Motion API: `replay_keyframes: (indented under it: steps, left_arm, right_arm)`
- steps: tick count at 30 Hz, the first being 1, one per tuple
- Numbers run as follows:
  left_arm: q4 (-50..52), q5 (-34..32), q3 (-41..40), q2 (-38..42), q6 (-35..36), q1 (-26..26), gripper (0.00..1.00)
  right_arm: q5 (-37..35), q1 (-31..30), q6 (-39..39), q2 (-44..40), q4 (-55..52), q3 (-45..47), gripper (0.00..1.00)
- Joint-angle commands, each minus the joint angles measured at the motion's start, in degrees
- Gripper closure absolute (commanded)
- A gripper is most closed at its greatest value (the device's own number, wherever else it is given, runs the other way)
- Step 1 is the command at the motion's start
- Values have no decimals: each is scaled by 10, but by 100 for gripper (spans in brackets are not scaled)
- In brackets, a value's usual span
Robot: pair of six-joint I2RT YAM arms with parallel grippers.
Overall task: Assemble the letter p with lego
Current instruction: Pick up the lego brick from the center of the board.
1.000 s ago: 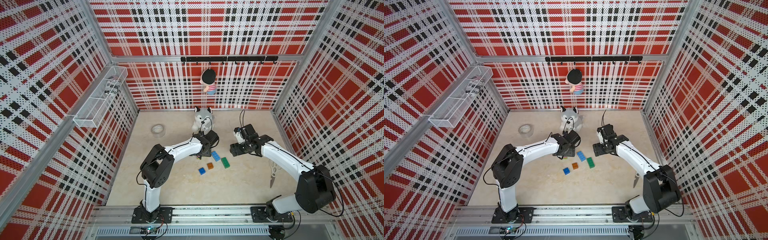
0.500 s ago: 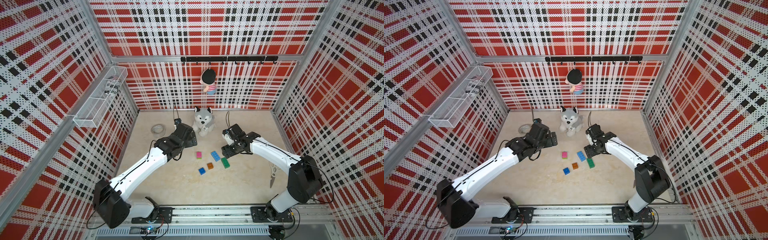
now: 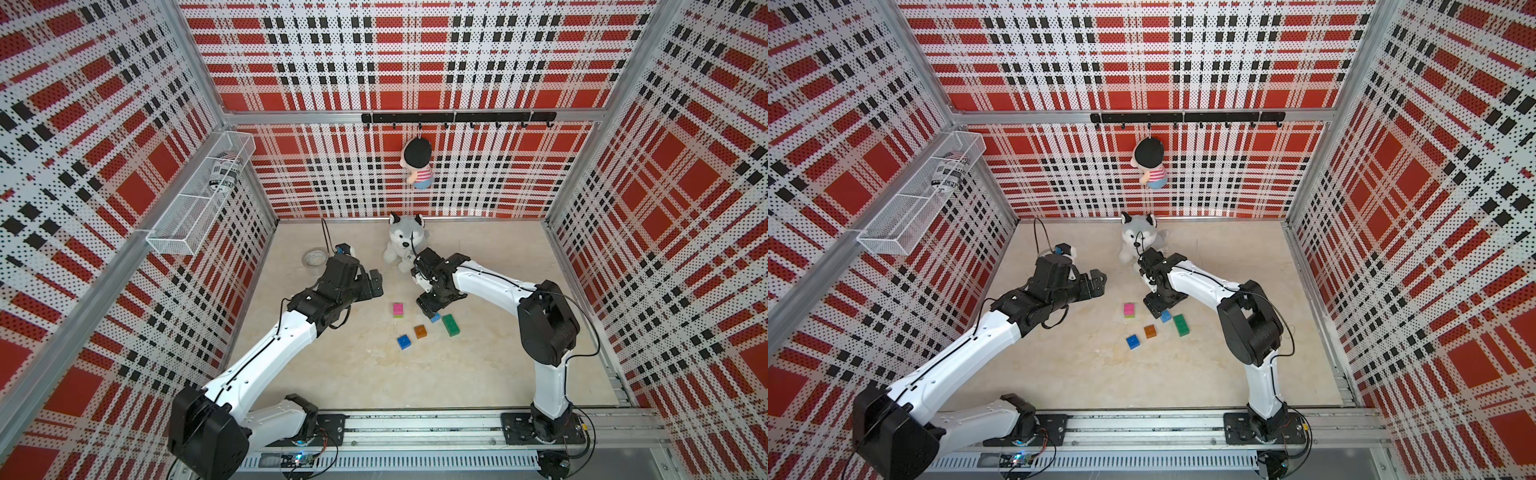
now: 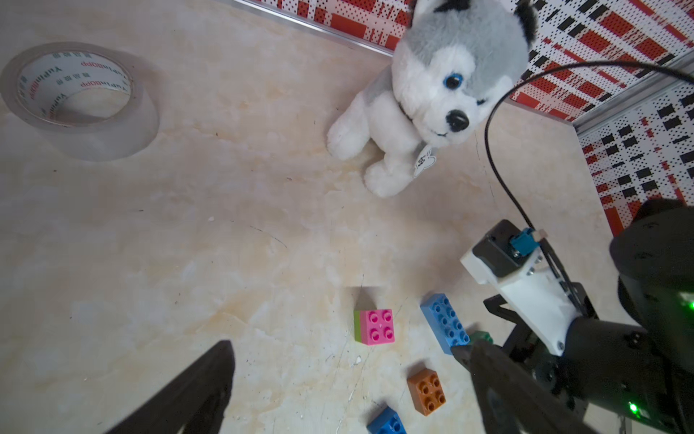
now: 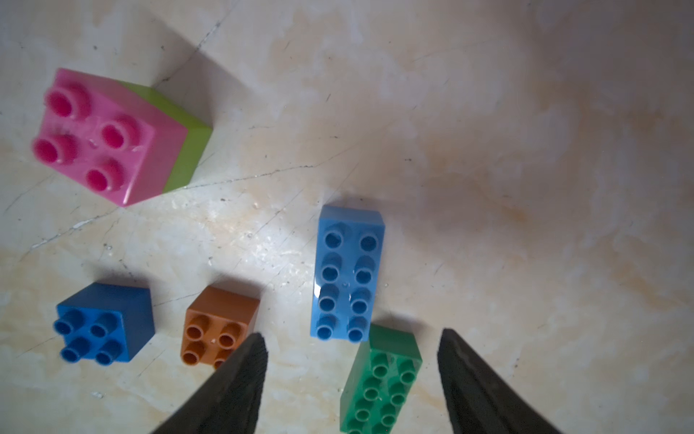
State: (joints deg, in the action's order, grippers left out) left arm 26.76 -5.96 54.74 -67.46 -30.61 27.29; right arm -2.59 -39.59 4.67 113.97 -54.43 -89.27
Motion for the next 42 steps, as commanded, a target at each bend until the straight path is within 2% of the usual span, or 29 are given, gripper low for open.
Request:
replay_keyframes:
  steps: [1,8,21,42]
  left_arm:
    - [-38,19,-11,8,10,0,2]
    - [-40,16,-17,13,8,1,2]
    - [-44,4,-22,9,11,8,1]
    - [-46,-1,-22,0,10,13,2]
  right_arm:
    - [0,-3,-18,17,-24,-21,25]
    - [14,-3,-24,45,-15,-37,29]
    - [6,-3,19,62,28,-37,42]
    - [-1,-8,44,66,54,-5,51]
